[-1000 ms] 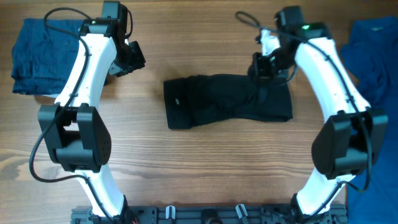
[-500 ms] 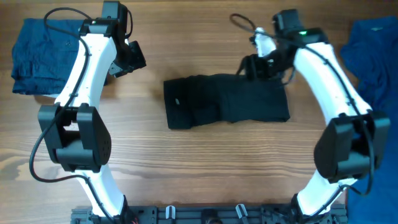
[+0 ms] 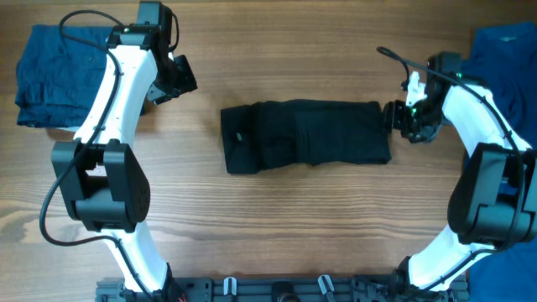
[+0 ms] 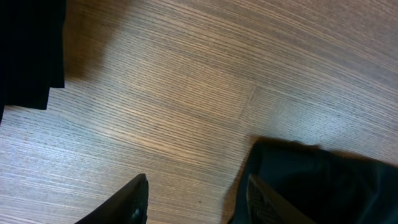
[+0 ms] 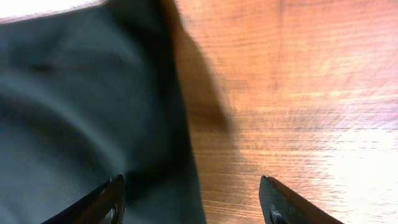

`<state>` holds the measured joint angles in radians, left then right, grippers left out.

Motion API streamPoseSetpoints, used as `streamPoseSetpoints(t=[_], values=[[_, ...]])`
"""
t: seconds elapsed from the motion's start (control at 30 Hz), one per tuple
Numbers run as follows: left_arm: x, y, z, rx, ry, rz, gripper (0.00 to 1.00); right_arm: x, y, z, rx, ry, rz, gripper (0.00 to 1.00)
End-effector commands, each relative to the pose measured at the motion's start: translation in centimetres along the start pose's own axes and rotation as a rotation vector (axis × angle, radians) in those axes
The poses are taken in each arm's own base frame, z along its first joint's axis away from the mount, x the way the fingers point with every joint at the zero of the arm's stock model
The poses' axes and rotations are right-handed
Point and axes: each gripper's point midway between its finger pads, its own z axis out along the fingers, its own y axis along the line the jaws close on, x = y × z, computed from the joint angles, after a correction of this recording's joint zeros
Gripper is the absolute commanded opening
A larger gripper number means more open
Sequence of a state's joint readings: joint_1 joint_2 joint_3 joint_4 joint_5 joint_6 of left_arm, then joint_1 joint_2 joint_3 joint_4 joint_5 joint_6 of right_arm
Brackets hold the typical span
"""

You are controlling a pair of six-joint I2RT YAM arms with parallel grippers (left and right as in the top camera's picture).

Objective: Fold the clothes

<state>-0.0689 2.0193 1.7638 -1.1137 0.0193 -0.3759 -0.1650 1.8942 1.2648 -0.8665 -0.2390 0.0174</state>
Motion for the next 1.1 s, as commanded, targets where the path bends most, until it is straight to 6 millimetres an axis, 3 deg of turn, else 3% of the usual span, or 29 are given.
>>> streamPoseSetpoints(t=[0.0,0.1,0.17,0.2,0.23,0.3,0.43,0.5,0.57,0.67,0.77,0.8,0.93,1.07], values=[[-0.5,0.4,-0.5,-0.006,-0.02,-0.003,0.51,0.9,3.2,1.1,-0.24,-0.029,-0.104,0.69],[-0.4,0.4,-0.5,-0.009,-0.015,-0.002,0.51,1.2,3.2,2.0,-0.253,-0.046,-0.119,0.64],[-0.2,0.5,-0.5,-0.014,-0.006,-0.003,0.51,1.4,3.0,2.9,-0.252,-0.068,-0.126,0.22],[-0.2,0.5,-0.5,-0.014,-0.005,-0.003,0.51,1.3,3.0,3.1,-0.251,-0.079,-0.129,0.09],[-0.2,0.5,-0.5,-0.013,-0.006,-0.002,0.5,0.8,2.4,3.2,-0.222,-0.097,-0.127,0.04],[-0.2,0.5,-0.5,-0.013,-0.006,-0.003,0.5,-0.6,0.0,2.2,-0.136,-0.125,-0.044,0.05],[-0.1,0.5,-0.4,-0.012,0.0,-0.003,0.5,-3.9,-6.0,-3.9,-0.027,-0.181,0.086,0.04],[-0.1,0.5,-0.4,-0.012,0.0,-0.003,0.5,-5.0,-7.7,-7.0,0.0,-0.215,0.125,0.04],[0.0,0.5,-0.5,-0.013,0.002,-0.003,0.5,-5.8,-7.8,-9.7,0.004,-0.23,0.136,0.04],[-0.1,0.5,-0.4,-0.012,-0.001,-0.004,0.5,-5.7,-5.3,-11.0,-0.04,-0.2,0.107,0.04],[0.0,0.4,-0.4,-0.011,-0.001,-0.006,0.5,-5.4,0.3,-12.3,-0.088,-0.149,0.006,0.04],[0.0,0.4,-0.4,-0.011,-0.001,-0.008,0.5,-5.0,3.2,-12.7,-0.099,-0.126,-0.032,0.04],[-0.4,0.2,-0.4,-0.004,-0.016,-0.008,0.51,-2.7,10.0,-11.6,-0.119,-0.04,-0.195,0.04],[-0.5,0.2,-0.5,-0.003,-0.018,-0.007,0.51,0.0,12.7,-10.1,-0.024,0.041,-0.313,0.04]])
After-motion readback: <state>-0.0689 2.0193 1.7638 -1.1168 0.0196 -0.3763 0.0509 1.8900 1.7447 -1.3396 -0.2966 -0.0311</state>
